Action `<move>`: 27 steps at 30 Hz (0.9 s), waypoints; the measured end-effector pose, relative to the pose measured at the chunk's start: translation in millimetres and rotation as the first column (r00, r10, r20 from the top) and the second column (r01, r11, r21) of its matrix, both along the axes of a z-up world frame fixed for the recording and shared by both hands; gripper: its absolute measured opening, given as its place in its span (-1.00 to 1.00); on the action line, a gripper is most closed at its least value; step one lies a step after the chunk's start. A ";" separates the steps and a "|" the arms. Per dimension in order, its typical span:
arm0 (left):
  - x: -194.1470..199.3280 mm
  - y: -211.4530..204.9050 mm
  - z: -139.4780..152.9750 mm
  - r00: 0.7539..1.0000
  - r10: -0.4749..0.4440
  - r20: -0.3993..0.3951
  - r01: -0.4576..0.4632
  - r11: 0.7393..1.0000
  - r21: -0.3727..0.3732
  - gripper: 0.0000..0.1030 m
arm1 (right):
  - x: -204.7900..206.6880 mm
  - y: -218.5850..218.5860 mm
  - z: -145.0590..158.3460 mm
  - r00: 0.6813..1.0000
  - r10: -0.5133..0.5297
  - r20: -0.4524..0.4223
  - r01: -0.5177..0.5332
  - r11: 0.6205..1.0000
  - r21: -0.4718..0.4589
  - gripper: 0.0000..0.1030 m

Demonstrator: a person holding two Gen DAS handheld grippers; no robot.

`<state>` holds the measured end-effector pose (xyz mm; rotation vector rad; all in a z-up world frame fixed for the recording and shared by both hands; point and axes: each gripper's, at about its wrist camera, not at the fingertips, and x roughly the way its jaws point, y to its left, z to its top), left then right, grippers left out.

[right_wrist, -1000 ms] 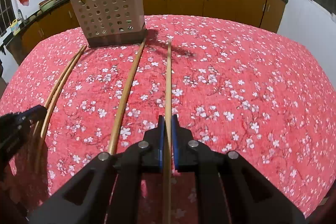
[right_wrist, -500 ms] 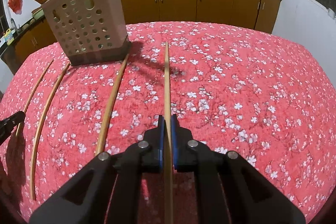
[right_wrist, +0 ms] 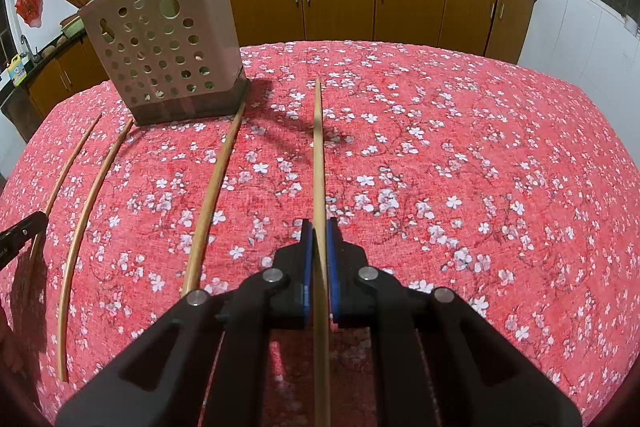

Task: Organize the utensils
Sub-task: 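Lift the right gripper's chopstick over the holder while the left gripper raises its own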

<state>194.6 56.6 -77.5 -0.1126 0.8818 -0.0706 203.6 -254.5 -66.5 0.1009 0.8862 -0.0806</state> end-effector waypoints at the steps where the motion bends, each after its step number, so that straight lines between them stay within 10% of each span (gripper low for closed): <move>1: -0.4 0.4 0.1 1.000 0.000 0.000 0.000 1.000 -0.001 -0.84 | -0.1 0.0 0.0 1.000 0.000 0.000 0.000 1.000 0.000 -0.83; 27: -8.1 -5.8 4.3 1.000 -0.010 -0.016 0.010 1.000 0.009 -0.85 | -11.9 5.4 6.7 1.000 0.022 0.003 -0.022 1.000 -0.002 -0.85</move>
